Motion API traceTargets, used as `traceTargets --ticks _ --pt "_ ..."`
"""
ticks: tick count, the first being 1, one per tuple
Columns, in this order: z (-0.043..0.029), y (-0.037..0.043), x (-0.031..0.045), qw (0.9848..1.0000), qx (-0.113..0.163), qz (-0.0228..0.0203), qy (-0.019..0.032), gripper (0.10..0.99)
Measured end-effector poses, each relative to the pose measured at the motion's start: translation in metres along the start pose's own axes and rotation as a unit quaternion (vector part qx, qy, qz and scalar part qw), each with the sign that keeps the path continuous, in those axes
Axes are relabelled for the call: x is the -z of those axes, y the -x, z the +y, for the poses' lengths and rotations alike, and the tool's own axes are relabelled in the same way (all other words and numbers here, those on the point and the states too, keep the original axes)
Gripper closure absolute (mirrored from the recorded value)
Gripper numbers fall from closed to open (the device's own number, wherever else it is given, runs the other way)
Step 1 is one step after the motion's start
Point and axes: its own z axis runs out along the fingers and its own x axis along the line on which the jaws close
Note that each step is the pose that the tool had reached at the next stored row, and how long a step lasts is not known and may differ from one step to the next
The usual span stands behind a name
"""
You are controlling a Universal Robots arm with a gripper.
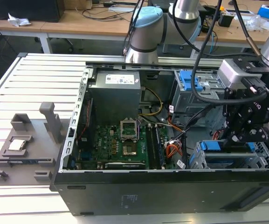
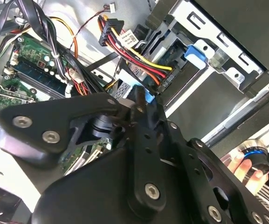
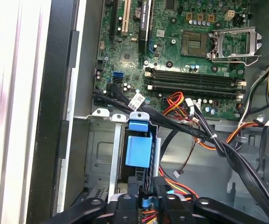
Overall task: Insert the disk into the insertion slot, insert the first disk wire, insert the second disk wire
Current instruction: 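Insert the second disk wire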
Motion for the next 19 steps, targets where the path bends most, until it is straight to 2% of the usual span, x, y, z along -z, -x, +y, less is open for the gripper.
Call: traceTargets --ticks 2,4,13,16,19 --pt "-0.0001 0.0017 0.0002 1.0000 0.000 0.0016 0.0001 0.937" --pt "-0.0004 0.0046 0.0003 1.0000 0.000 0.0020 0.0001 0.937" --pt "-0.0004 0.0044 0.0003 1.0000 0.000 0.0015 0.0001 0.937" --pt "-0.0002 0.0026 0.0002 1.0000 0.000 -0.0008 -0.0001 0.937" --pt "0.0000 0.0000 0.0002 1.0000 0.001 -0.0095 -0.0008 0.937"
